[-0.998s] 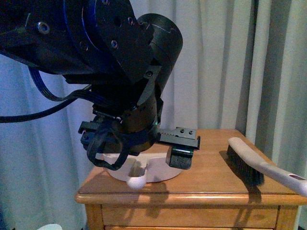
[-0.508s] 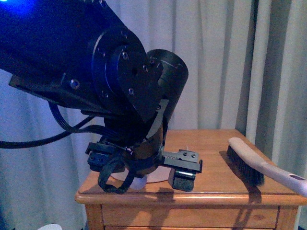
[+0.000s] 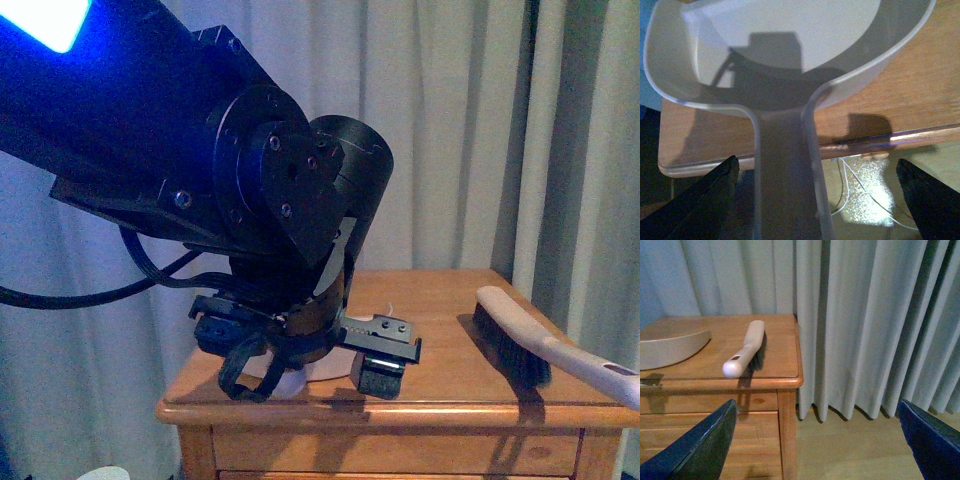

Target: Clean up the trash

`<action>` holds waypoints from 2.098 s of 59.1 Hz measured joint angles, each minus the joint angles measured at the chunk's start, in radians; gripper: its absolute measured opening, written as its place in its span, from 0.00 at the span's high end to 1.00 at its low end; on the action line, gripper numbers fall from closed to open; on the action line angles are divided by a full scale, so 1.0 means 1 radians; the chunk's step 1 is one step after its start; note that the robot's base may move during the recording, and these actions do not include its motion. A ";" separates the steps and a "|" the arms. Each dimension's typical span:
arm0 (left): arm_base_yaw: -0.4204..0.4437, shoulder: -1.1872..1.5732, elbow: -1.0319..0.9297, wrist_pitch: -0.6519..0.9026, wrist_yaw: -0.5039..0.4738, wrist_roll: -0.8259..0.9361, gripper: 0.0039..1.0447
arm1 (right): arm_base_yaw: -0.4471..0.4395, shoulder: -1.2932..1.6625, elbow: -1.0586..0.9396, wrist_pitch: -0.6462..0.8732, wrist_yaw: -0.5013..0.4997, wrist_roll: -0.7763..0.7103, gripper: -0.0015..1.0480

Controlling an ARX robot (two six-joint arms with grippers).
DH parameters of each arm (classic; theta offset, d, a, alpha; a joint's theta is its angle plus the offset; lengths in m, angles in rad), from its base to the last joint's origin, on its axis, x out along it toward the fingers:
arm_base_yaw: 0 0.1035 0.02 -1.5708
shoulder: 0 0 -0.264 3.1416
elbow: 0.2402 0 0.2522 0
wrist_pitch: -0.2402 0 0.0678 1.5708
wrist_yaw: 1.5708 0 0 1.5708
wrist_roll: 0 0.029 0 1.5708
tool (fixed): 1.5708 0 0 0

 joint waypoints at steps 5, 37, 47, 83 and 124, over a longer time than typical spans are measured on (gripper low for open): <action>0.000 0.000 0.002 0.001 -0.001 0.010 0.30 | 0.000 0.000 0.000 0.000 0.000 0.000 0.07; 0.008 -0.013 0.002 0.027 0.011 0.053 0.72 | 0.000 0.000 0.000 0.000 0.000 0.000 0.07; 0.007 -0.066 -0.032 0.141 0.006 0.085 0.72 | 0.000 0.000 0.000 0.000 0.000 0.000 0.07; 0.054 -0.851 -0.635 0.983 0.261 0.473 0.72 | 0.000 0.000 0.000 0.000 0.000 0.000 0.07; 0.451 -1.670 -1.188 0.948 0.396 0.206 0.72 | 0.000 0.000 0.000 0.000 0.000 0.000 0.07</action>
